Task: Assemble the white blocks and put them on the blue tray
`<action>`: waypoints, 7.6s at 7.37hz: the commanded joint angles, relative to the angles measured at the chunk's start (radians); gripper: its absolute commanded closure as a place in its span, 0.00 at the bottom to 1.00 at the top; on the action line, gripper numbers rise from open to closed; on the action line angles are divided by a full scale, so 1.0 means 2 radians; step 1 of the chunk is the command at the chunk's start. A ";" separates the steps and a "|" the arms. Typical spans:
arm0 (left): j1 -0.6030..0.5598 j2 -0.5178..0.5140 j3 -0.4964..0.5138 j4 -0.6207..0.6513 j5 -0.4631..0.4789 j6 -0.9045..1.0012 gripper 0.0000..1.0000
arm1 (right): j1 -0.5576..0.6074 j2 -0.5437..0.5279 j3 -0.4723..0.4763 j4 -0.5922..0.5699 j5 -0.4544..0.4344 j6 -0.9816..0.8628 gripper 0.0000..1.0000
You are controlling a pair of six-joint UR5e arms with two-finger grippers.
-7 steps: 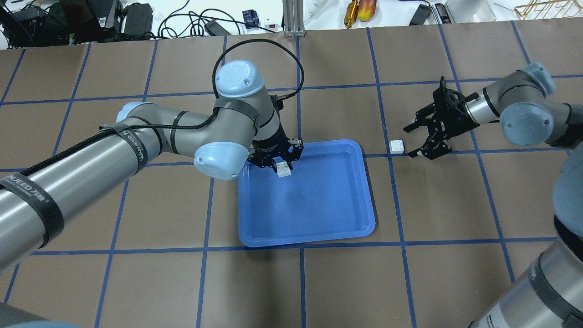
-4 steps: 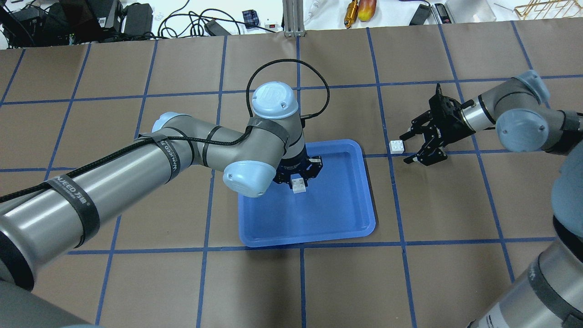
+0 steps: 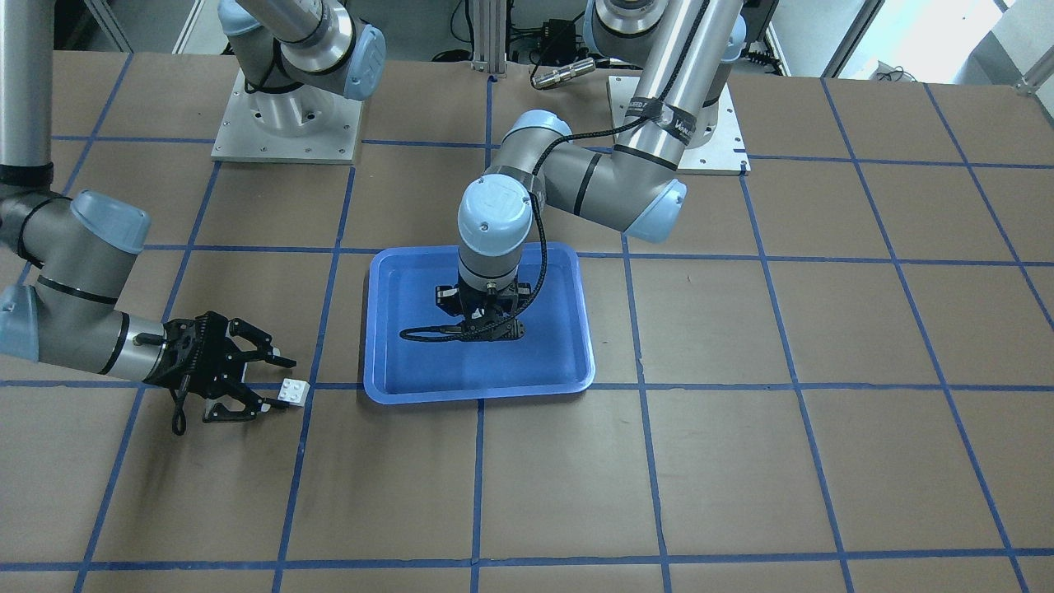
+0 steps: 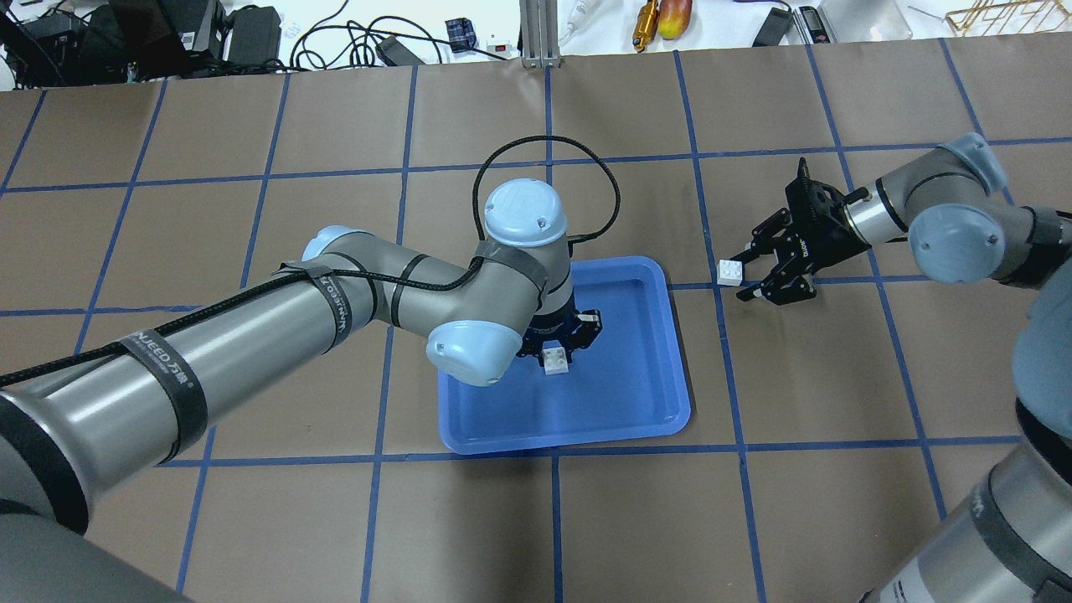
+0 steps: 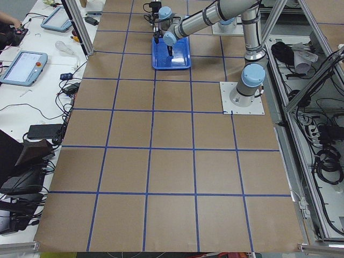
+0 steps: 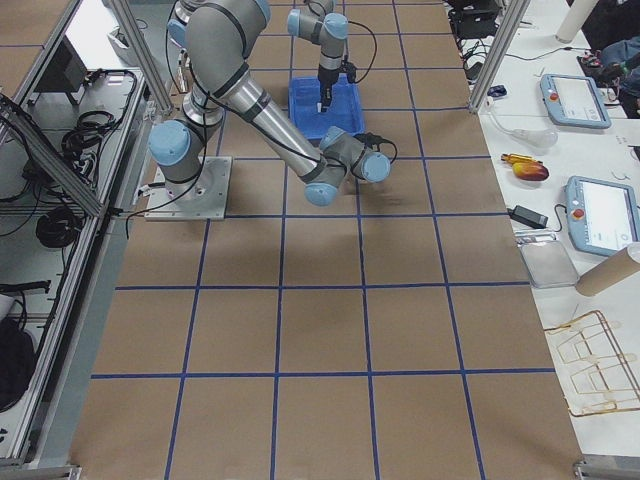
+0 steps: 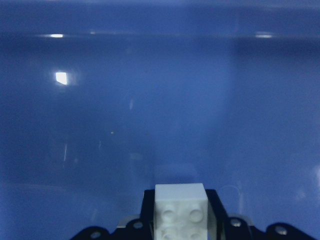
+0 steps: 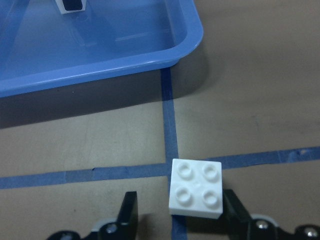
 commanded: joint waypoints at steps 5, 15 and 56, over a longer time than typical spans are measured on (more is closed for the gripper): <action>0.043 0.049 0.000 0.001 -0.010 0.029 0.00 | 0.017 -0.041 -0.001 0.007 -0.006 0.006 1.00; 0.152 0.062 -0.131 0.106 -0.228 0.136 1.00 | 0.163 -0.118 0.089 -0.006 -0.018 0.085 1.00; 0.134 0.053 -0.143 0.133 -0.226 0.130 1.00 | 0.226 -0.070 0.118 -0.172 -0.016 0.198 1.00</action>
